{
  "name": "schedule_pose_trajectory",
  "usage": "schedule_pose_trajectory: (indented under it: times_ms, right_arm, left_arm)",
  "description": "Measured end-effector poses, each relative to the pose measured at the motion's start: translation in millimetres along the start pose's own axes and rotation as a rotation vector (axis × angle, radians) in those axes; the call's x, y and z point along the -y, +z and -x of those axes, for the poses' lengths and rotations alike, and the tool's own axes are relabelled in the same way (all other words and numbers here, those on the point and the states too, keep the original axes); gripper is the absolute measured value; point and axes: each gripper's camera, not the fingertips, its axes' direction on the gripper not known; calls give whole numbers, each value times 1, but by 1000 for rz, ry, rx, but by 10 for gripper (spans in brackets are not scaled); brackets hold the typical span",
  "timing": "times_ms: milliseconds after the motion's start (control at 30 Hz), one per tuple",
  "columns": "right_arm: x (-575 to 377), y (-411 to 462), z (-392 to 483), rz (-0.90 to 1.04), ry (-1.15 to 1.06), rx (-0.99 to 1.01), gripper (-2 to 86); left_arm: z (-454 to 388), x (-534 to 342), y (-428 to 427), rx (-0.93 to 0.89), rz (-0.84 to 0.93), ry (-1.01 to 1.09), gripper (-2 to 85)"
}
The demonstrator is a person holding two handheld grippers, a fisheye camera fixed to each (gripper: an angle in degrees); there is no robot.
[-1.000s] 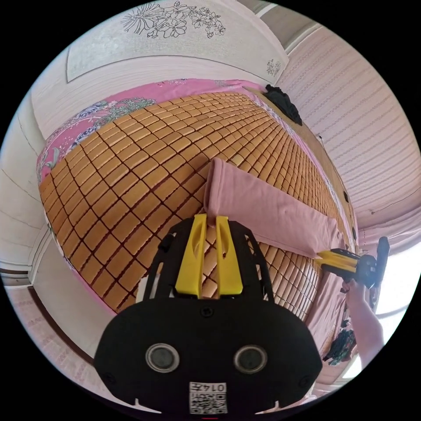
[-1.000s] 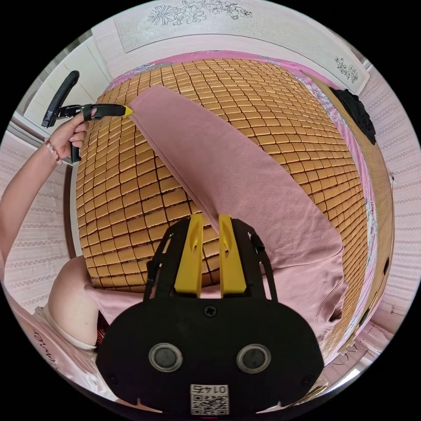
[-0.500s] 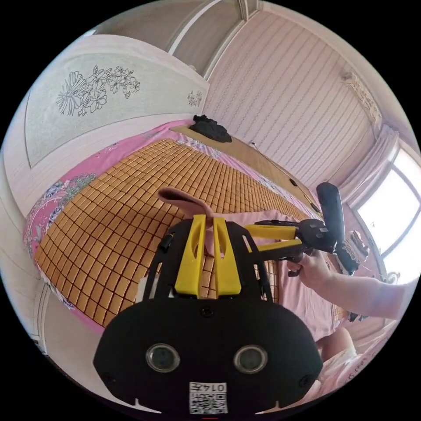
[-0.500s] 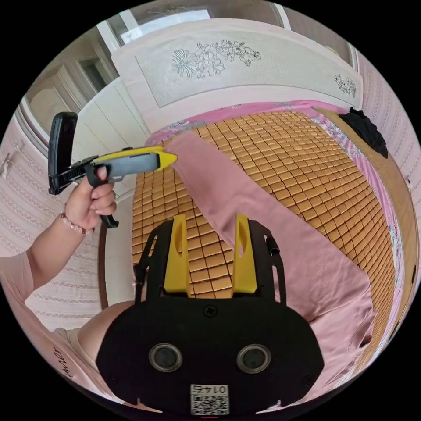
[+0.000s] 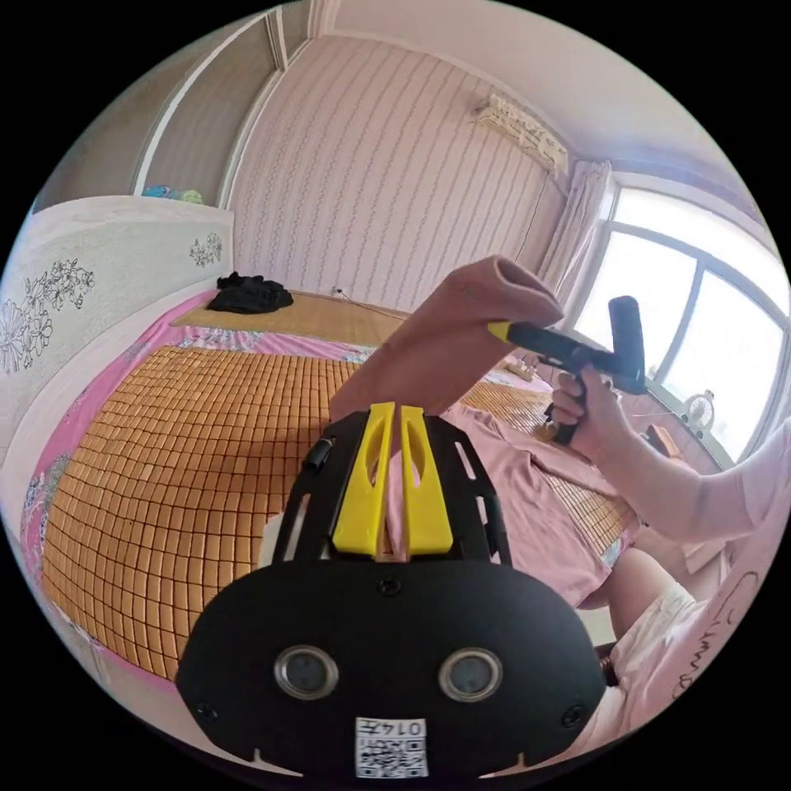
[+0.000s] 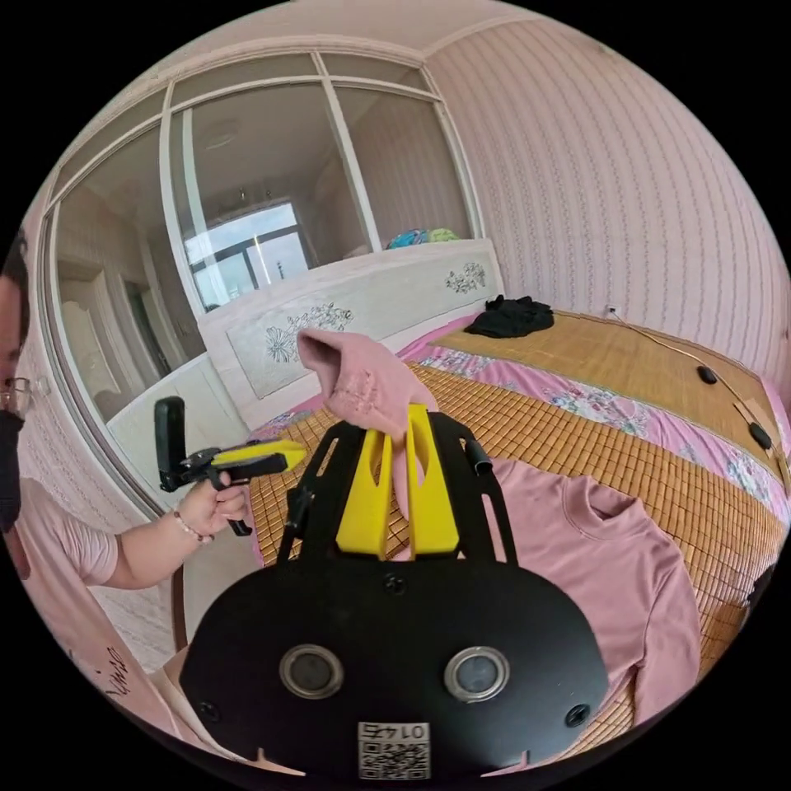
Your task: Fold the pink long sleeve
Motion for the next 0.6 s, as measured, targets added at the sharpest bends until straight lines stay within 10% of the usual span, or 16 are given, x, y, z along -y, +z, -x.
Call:
schedule_pose_trajectory:
  times_ms: [167, 367, 600]
  right_arm:
    - [-55, -134, -12, 0, 18, -152, 36]
    - [-204, -154, -47, 523, 235, -358, 67]
    - [-259, -184, -96, 538, 402, -396, 104]
  left_arm:
    - [-14, -11, 101, -57, 350, 6, 25]
    - [-44, 20, 162, -42, 466, 65, 49]
    - [-93, 75, 219, 60, 552, 253, 61]
